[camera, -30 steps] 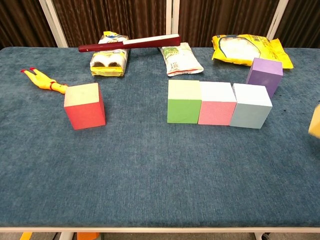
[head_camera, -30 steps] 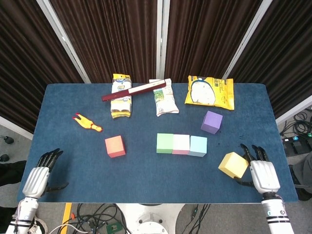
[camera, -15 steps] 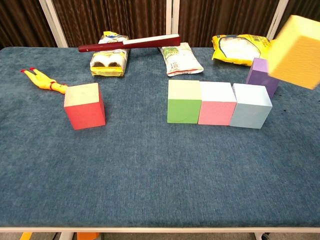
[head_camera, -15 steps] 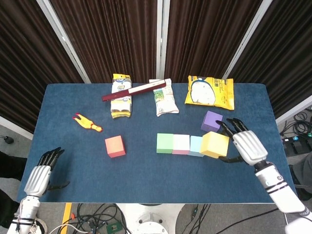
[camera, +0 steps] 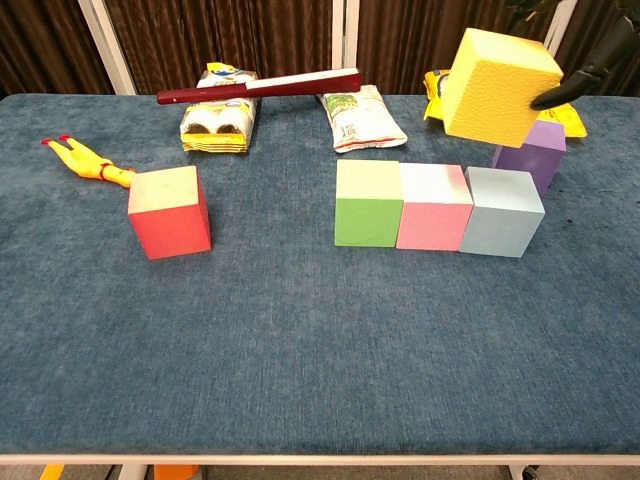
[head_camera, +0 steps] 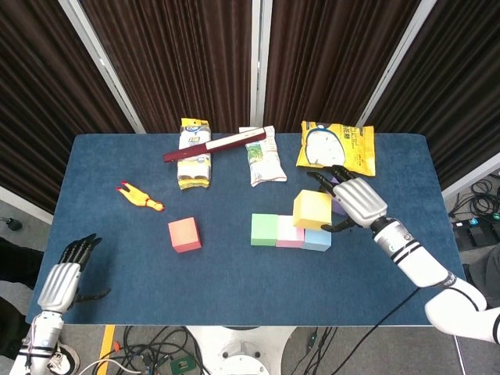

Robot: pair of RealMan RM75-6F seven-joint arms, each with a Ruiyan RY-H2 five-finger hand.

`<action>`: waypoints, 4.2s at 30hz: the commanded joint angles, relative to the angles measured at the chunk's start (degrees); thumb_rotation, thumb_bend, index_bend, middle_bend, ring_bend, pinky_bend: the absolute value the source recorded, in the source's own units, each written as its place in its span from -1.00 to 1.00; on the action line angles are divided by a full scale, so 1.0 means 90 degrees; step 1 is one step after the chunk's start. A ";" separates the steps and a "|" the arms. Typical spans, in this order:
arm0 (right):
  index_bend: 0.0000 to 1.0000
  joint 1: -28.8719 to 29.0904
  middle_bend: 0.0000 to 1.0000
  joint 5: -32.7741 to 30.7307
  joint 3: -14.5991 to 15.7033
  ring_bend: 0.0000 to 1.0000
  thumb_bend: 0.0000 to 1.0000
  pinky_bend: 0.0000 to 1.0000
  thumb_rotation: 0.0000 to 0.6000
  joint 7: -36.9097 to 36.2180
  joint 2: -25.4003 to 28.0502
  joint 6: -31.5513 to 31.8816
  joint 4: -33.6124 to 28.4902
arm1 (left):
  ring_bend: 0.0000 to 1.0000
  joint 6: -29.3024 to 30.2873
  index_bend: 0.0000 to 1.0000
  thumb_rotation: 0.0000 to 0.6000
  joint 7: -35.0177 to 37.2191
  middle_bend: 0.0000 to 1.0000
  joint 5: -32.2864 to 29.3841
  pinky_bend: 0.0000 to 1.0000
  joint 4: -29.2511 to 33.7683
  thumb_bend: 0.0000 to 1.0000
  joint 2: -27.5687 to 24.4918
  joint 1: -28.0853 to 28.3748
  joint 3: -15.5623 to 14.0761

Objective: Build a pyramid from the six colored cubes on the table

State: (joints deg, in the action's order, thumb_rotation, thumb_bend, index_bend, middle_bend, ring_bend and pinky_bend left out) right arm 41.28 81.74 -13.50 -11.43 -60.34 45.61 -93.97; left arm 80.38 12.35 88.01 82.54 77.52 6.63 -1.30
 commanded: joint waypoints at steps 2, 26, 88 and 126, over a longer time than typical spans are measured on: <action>-1.00 0.0139 -0.07 -0.0093 0.0028 -0.90 -0.81 -1.00 1.00 0.0060 -0.0003 -0.0183 0.0044 | -1.00 0.0004 -0.81 1.00 0.0006 -0.94 0.0010 -0.92 -0.0015 -1.00 0.0012 0.0007 0.0002; -1.00 0.0479 -0.07 -0.0606 0.0363 -0.90 -0.81 -1.00 1.00 0.0982 -0.0392 -0.0464 0.0032 | -1.00 0.0073 -0.81 1.00 0.0239 -0.94 0.0054 -0.92 -0.0202 -1.00 0.0056 -0.0031 -0.0042; -1.00 0.0603 -0.52 -0.0956 0.0652 -1.00 -0.97 -1.00 1.00 0.1441 -0.0434 -0.0485 0.0010 | -1.00 0.0064 -0.81 1.00 0.0325 -0.94 0.0048 -0.92 -0.0307 -1.00 0.0065 -0.0108 -0.0108; -1.00 0.0651 -0.14 -0.0965 0.0456 -0.98 -1.00 -1.00 1.00 0.1336 -0.0846 -0.0122 0.0077 | -1.00 0.0065 -0.81 1.00 0.0374 -0.94 0.0062 -0.92 -0.0308 -1.00 0.0032 -0.0113 -0.0110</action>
State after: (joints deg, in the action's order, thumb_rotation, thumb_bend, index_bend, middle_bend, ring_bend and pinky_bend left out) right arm 47.14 73.08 -9.37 0.55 -67.91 44.48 -93.32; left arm 80.97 15.72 88.57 79.77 77.81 5.61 -2.29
